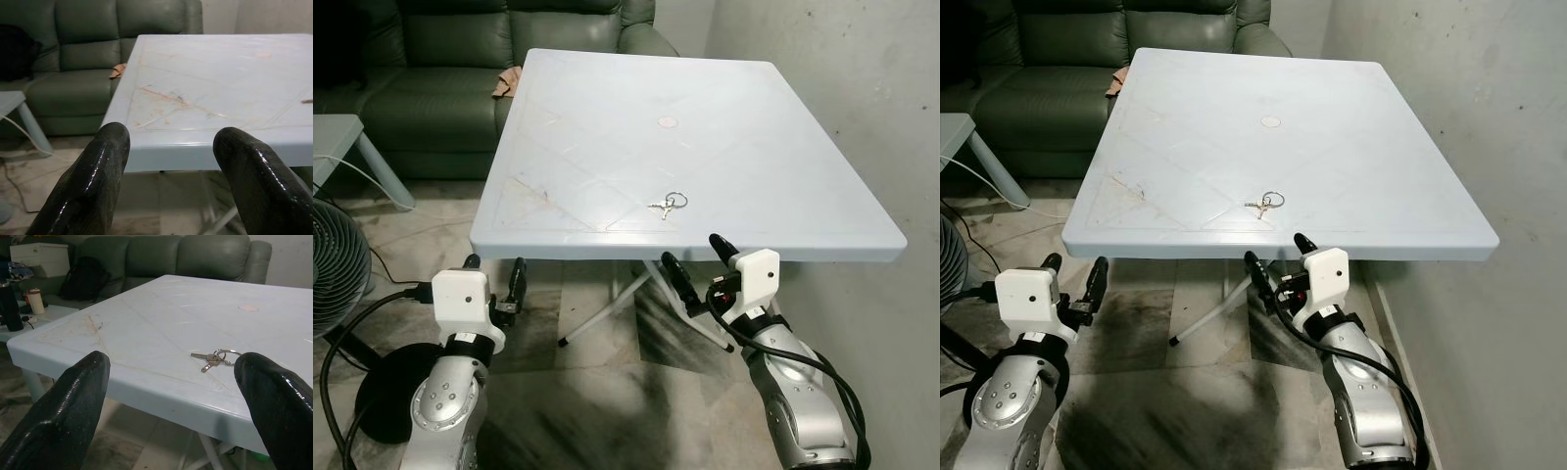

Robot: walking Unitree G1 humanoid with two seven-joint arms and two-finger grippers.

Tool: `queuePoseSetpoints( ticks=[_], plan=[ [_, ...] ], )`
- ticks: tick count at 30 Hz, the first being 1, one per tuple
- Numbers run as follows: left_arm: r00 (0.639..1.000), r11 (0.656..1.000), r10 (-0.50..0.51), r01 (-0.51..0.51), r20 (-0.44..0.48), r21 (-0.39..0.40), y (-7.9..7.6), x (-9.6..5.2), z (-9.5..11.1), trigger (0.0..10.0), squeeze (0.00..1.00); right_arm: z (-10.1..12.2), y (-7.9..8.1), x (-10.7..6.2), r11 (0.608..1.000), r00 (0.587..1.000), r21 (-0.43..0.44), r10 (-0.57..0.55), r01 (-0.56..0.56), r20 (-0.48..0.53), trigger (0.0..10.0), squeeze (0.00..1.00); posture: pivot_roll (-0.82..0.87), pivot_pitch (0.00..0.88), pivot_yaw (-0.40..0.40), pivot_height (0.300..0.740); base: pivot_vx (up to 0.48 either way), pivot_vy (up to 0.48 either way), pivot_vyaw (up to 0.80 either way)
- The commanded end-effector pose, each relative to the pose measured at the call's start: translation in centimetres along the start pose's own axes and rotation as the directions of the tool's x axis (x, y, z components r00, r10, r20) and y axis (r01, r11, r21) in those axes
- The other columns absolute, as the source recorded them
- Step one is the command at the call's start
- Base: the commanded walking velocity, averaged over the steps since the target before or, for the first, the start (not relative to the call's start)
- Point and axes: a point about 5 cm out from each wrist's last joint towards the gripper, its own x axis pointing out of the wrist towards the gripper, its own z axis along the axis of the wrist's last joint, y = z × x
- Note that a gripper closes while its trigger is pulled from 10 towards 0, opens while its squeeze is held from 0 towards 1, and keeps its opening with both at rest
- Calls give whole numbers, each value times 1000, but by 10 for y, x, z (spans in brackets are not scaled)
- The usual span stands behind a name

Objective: Hang keys on a hook

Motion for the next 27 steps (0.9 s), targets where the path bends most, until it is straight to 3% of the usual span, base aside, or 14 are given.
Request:
queuePoseSetpoints(
  ticks=[1, 8, 27],
  plan=[
    [1000, 1000, 9, -9, 0, 5, 3, 2, 4, 10000, 0, 6, 1, 2, 1000, 1000, -4, 5, -5, 17, 10000, 0, -80, 122, -49, 740, 0, 0, 0],
    [1000, 1000, 11, -11, -3, 4, 3, 3, 4, 10000, 0, 6, 1, 2, 1000, 1000, -3, 6, -6, 17, 10000, 0, -77, 125, -51, 740, 0, 0, 0],
    [1000, 1000, -14, 14, 17, 19, 0, 8, 8, 10000, 0, 10, 4, 3, 1000, 1000, -3, 21, -21, 22, 10000, 0, -85, 131, -45, 740, 395, 0, 0]
  ],
)
